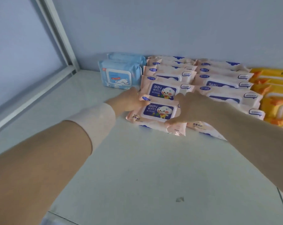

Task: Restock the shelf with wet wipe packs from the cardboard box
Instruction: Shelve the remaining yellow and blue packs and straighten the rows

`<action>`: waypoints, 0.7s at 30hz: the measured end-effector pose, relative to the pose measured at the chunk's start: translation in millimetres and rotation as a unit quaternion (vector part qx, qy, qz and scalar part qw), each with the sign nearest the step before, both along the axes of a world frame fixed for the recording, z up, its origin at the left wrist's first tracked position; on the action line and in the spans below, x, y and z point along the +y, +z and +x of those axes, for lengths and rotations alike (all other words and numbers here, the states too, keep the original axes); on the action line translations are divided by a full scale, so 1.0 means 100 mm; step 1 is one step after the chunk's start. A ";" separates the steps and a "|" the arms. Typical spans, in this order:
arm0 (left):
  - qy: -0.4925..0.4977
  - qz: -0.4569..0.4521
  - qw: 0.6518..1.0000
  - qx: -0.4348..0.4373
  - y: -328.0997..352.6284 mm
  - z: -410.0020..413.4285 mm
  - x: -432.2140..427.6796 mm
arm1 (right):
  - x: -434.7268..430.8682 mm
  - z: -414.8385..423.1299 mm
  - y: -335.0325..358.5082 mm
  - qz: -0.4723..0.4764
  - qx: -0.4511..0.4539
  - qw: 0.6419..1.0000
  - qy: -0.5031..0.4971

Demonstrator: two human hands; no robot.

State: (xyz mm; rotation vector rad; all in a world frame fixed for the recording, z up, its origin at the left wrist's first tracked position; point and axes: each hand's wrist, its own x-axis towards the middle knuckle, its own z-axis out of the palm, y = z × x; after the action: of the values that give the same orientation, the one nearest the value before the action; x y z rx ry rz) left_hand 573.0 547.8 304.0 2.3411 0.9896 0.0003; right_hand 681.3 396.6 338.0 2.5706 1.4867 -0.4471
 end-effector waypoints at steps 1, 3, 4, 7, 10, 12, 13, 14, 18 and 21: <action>0.041 -0.018 0.998 -0.042 -0.04 0.01 -0.05 | -0.03 -0.04 -0.04 0.010 -0.012 1.000 -0.005; 0.107 -0.063 0.984 -0.129 -0.13 0.04 -0.09 | -0.09 -0.10 -0.17 0.015 -0.056 0.998 -0.004; 0.134 -0.088 0.972 -0.171 -0.16 0.06 -0.11 | -0.11 -0.10 -0.21 0.028 -0.055 0.998 -0.010; 0.193 -0.105 0.936 -0.276 -0.21 0.09 -0.05 | -0.10 -0.04 -0.29 0.105 -0.069 0.992 -0.035; 0.177 -0.127 0.900 -0.378 -0.22 0.16 0.05 | -0.04 0.00 -0.35 0.183 -0.131 0.973 -0.042; 0.161 -0.103 0.897 -0.399 -0.20 0.22 0.11 | 0.05 0.03 -0.42 0.226 -0.152 0.960 -0.057; 0.158 -0.088 0.898 -0.401 -0.21 0.25 0.14 | 0.09 0.05 -0.46 0.244 -0.155 0.955 -0.064; 0.156 -0.080 0.900 -0.400 -0.22 0.27 0.17 | 0.12 0.07 -0.50 0.256 -0.157 0.951 -0.067; 0.102 -0.055 0.919 -0.376 -0.25 0.28 0.29 | 0.19 0.18 -0.54 0.213 -0.174 0.959 -0.066; -0.025 0.063 0.938 -0.341 -0.15 0.19 0.36 | 0.26 0.23 -0.55 0.190 -0.219 0.954 -0.077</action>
State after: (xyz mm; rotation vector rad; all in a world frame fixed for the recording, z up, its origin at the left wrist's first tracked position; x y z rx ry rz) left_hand 592.5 583.6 288.6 2.2104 0.5853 0.8199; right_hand 704.2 422.3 283.2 2.8209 1.3134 0.4208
